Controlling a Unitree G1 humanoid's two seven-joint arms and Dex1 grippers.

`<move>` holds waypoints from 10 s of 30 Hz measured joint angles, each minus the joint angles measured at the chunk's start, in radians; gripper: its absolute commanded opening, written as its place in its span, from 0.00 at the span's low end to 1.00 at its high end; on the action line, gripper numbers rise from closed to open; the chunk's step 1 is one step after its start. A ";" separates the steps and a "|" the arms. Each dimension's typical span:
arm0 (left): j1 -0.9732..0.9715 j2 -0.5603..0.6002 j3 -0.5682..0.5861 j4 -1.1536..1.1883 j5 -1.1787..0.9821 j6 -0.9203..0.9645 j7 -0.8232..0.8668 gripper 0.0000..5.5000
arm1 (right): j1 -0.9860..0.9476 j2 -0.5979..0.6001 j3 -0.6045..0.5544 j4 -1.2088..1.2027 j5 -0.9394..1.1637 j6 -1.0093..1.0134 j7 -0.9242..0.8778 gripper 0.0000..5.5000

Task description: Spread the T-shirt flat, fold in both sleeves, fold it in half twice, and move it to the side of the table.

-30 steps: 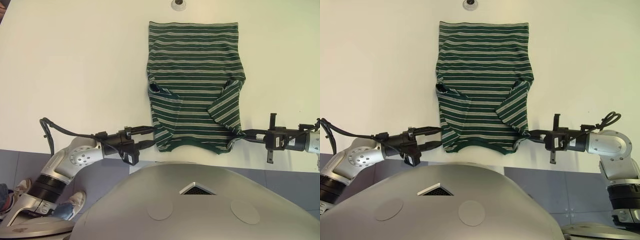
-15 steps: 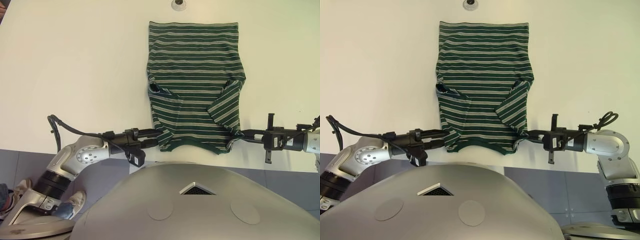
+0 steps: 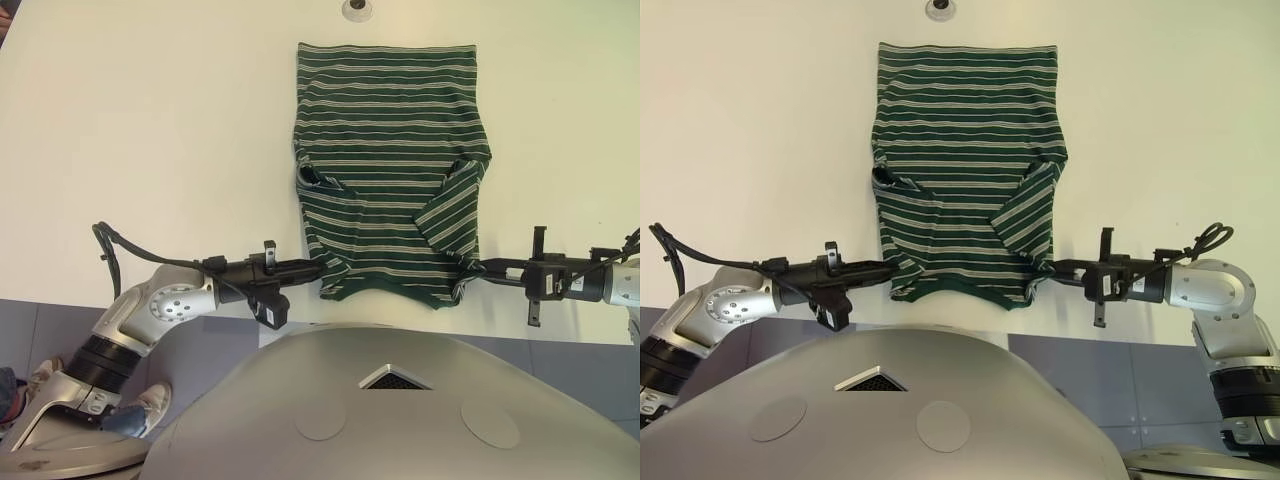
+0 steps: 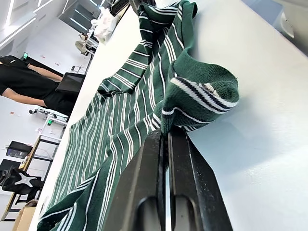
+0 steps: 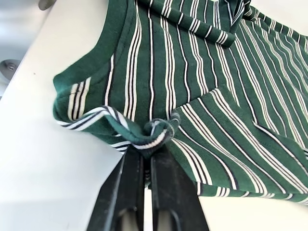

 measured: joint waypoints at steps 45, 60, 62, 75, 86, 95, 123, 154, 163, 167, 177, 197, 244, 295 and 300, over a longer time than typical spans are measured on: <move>-0.063 -0.068 0.194 -0.050 -0.321 0.098 -0.040 0.00 | -0.127 0.119 -0.103 -0.058 0.027 0.036 -0.034 0.00; -0.433 -0.315 0.222 0.399 -0.145 0.420 0.127 0.00 | -0.595 0.260 0.052 0.318 -0.495 0.068 -0.538 0.00; -0.462 -0.331 0.226 0.440 -0.143 0.425 0.146 0.00 | -0.643 0.275 0.069 0.365 -0.533 0.082 -0.595 0.00; -0.649 -0.435 0.171 0.675 -0.068 0.449 0.214 0.00 | -0.749 0.329 0.164 0.521 -0.619 0.122 -0.739 0.00; -0.761 -0.449 0.182 0.738 -0.077 0.433 0.203 0.00 | -0.748 0.329 0.117 0.446 -0.519 0.193 -0.747 0.00; -0.830 -0.467 0.190 0.854 -0.087 0.394 0.203 0.00 | -0.748 0.311 0.089 0.414 -0.482 0.216 -0.739 0.00; -1.011 -0.573 0.197 1.321 -0.105 0.366 0.202 0.37 | -0.761 0.360 0.164 0.554 -0.519 0.242 -0.773 0.36; -0.666 -0.574 0.603 0.300 -0.655 0.500 0.088 0.73 | -0.981 0.364 0.204 0.869 -0.698 0.030 -0.953 0.98; -0.520 -0.562 0.618 0.102 -0.659 0.548 0.110 0.73 | -0.703 0.094 0.328 0.433 -0.429 -0.131 -0.619 0.98; -0.491 -0.565 0.607 0.057 -0.656 0.546 0.109 0.73 | -0.436 -0.084 0.371 0.031 -0.108 -0.115 -0.444 0.98; -0.433 -0.560 0.564 -0.025 -0.642 0.539 0.109 0.73 | -0.258 -0.269 0.120 -0.357 0.430 -0.012 -0.279 0.98; -0.405 -0.596 0.519 -0.026 -0.634 0.499 0.114 0.73 | -1.085 0.787 0.623 0.841 -0.712 0.055 -1.009 0.98; -0.190 -0.324 0.188 0.092 -0.202 0.158 0.071 0.73 | -0.501 0.211 0.234 0.210 -0.440 -0.009 -0.514 0.98; -0.096 0.032 0.080 0.137 -0.078 0.068 0.101 0.73 | -0.266 0.027 0.152 0.003 -0.073 0.005 -0.240 0.98; -0.054 0.076 0.174 0.091 -0.099 0.085 0.089 0.73 | -0.249 0.025 0.150 -0.015 -0.049 0.003 -0.212 0.98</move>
